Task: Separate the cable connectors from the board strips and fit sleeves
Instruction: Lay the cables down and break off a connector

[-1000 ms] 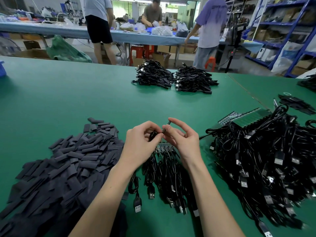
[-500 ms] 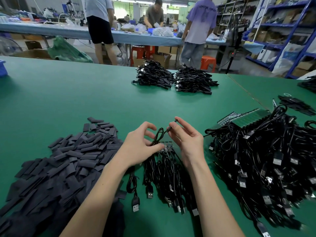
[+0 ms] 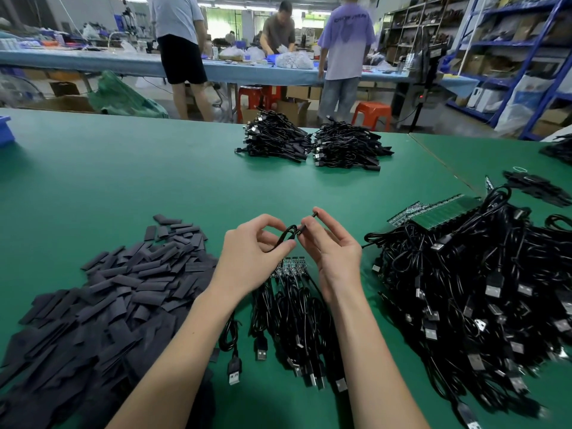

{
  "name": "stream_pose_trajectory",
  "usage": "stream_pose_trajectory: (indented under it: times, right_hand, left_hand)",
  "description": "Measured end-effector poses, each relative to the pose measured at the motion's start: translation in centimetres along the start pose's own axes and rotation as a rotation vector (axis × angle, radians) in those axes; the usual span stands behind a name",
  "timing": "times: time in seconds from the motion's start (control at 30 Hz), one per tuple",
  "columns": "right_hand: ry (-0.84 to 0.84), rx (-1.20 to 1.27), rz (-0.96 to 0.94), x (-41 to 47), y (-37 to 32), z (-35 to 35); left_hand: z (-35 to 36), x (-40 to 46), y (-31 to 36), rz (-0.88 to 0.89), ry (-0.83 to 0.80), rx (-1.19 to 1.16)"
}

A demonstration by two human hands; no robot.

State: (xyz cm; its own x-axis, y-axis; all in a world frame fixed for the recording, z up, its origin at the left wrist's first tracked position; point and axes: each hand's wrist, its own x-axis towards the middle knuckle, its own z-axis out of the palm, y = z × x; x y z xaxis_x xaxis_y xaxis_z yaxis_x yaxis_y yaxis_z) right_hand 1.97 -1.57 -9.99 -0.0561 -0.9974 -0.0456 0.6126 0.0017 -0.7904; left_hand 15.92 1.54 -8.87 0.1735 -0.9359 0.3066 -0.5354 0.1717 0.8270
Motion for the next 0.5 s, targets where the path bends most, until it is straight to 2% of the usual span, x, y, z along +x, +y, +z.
stream_pose_trajectory:
  times: [0.23, 0.5]
  right_hand:
    - [-0.023, -0.018, 0.017, -0.33, -0.07, 0.19]
    - [-0.029, -0.042, 0.026, -0.39, -0.07, 0.06]
  left_hand:
    - [1.10, -0.35, -0.41, 0.127, 0.121, 0.090]
    - [1.07, -0.13, -0.40, 0.140, 0.115, 0.126]
